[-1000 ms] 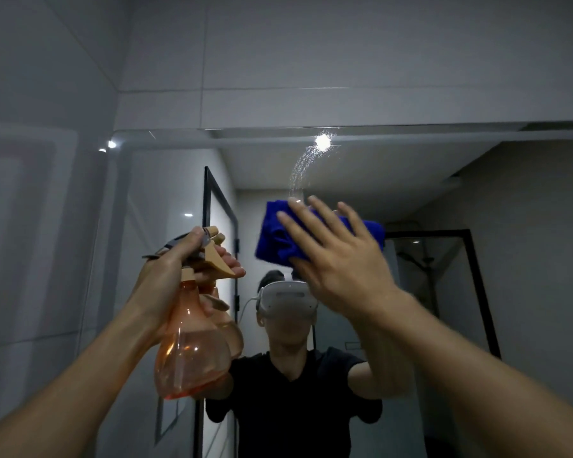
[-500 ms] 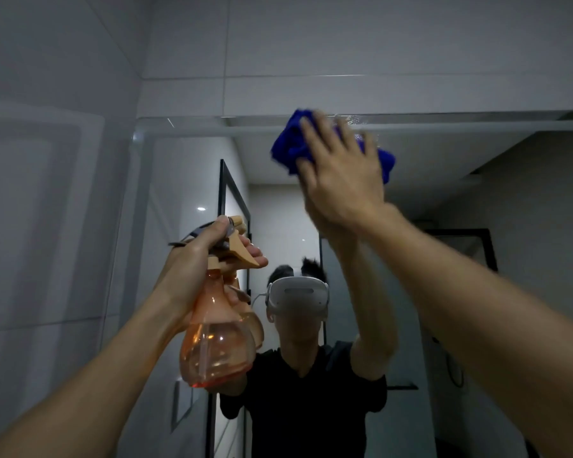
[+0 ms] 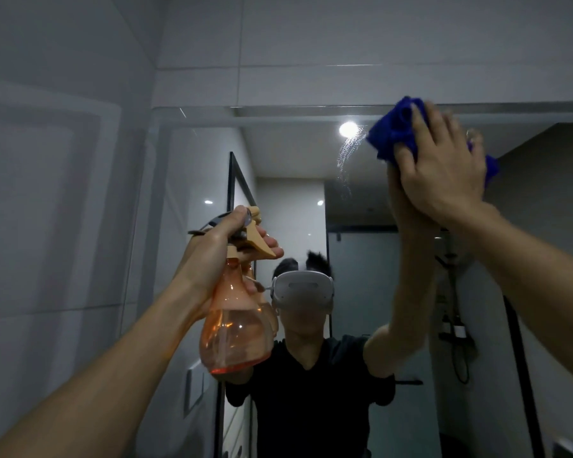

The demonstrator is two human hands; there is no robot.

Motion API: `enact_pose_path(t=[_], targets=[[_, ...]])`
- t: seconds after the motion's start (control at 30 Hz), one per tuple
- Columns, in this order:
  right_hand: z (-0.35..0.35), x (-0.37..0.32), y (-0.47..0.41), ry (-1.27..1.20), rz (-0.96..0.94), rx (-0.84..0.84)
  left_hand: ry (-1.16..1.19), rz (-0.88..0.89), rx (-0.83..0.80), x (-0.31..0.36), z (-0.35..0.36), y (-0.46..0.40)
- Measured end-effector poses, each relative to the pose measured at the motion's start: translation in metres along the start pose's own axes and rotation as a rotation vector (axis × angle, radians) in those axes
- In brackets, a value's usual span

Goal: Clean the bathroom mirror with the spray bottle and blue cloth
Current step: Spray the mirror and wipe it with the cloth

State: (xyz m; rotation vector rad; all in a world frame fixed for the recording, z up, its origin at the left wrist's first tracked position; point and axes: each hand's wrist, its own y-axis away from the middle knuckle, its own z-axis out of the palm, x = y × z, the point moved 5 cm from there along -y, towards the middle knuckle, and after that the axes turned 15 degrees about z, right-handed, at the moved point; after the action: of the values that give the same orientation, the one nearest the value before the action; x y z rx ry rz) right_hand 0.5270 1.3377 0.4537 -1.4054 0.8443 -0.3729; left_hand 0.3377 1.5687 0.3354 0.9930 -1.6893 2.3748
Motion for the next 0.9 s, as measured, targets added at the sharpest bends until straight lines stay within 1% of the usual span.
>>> enact_pose_path(t=[0.07,0.13,0.2,0.3,0.37,0.43,0.53,0.67,0.73,0.9], targets=[[0.002,-0.021,-0.020,-0.043,0.087,-0.013,-0.012,0.016,0.006,-0.002,-0.001,-0.001],[0.005,-0.046,-0.024,-0.051,0.111,-0.012,-0.026,0.032,0.002,-0.004,-0.003,-0.003],[0.009,-0.073,-0.008,-0.028,0.015,0.002,-0.039,0.043,-0.005,-0.005,-0.003,-0.003],[0.018,-0.098,0.045,0.014,-0.227,0.015,-0.051,0.026,0.009,-0.005,-0.004,-0.001],[0.022,-0.096,0.081,0.031,-0.330,0.018,-0.062,0.008,0.027,-0.003,-0.003,0.003],[0.024,-0.085,0.108,0.064,-0.384,0.019,-0.062,-0.016,0.050,-0.002,-0.001,0.009],[0.025,-0.067,0.131,0.119,-0.412,0.019,-0.010,-0.042,0.123,0.001,-0.002,0.022],[0.024,-0.060,0.137,0.129,-0.411,-0.002,0.049,-0.062,0.228,0.012,-0.019,0.042],[0.025,-0.061,0.137,0.126,-0.407,0.001,0.014,-0.049,0.290,0.023,-0.038,0.050],[0.025,-0.062,0.139,0.121,-0.396,0.008,-0.176,0.075,0.429,0.059,-0.091,0.065]])
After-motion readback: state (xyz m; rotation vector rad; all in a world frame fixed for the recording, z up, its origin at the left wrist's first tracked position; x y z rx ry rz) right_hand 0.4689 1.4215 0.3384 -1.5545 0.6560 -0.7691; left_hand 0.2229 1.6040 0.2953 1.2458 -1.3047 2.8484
